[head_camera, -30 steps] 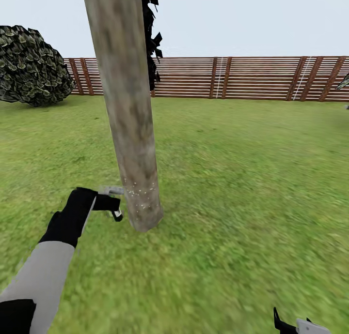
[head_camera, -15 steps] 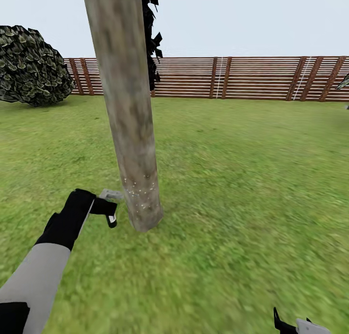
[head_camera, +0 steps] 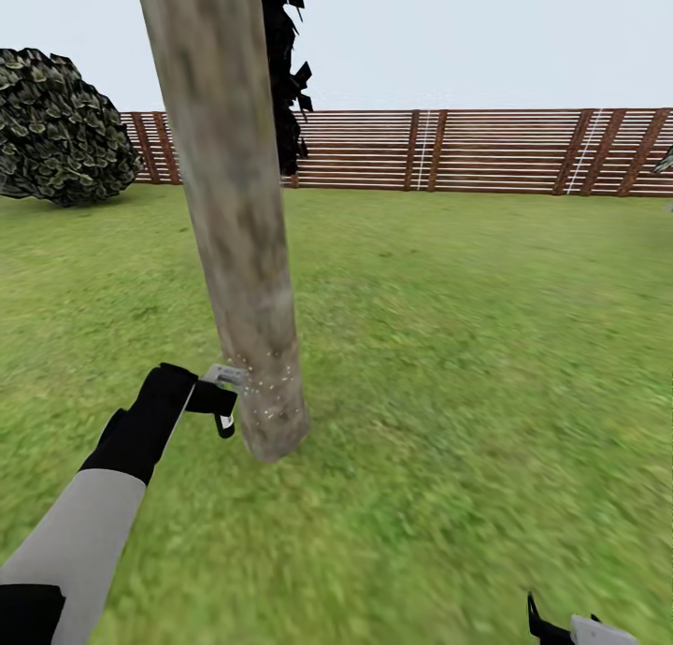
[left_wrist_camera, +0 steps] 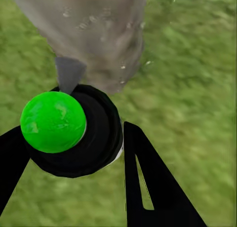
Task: In the garden, pick up the pesticide atomizer on the floor and spray pesticide onto both trees until each tree trunk is fully covered.
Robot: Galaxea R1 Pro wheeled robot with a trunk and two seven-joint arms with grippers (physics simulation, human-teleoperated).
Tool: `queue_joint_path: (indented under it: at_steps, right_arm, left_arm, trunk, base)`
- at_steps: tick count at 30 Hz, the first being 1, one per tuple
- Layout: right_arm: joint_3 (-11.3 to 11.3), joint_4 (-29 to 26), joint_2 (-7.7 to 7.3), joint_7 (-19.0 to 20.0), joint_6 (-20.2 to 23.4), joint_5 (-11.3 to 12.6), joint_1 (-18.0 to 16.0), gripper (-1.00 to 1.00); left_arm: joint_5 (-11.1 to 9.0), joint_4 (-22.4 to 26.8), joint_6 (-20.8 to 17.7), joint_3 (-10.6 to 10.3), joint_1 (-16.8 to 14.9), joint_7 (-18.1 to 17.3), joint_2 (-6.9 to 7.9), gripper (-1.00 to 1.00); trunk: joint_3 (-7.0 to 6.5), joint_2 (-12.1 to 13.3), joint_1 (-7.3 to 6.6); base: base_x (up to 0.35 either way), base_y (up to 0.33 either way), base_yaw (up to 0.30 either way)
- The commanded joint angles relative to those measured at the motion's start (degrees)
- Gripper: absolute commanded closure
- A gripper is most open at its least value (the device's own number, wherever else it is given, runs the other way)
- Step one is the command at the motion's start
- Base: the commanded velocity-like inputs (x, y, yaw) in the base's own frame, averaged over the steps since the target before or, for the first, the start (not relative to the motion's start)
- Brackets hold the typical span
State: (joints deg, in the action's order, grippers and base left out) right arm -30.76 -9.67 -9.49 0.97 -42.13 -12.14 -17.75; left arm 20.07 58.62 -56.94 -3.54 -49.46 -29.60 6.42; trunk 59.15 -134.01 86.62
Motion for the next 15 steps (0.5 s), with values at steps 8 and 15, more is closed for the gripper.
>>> queue_joint_path:
  at_steps: [8,15]
  right_arm:
    - [0.0,0.0,0.00,0.0,0.0,0.0,0.0,-1.00]
    - [0.0,0.0,0.00,0.0,0.0,0.0,0.0,-1.00]
  left_arm:
    - [0.0,0.0,0.1,0.1,0.0,0.0,0.00,1.00]
    - [0.0,0.0,0.1,0.1,0.0,0.1,0.00,1.00]
  trunk:
    - [0.00,0.0,0.00]
    - [0.00,0.0,0.00]
  base:
    - [-0.010,-0.251,0.000]
    - [-0.170,-0.238,0.153]
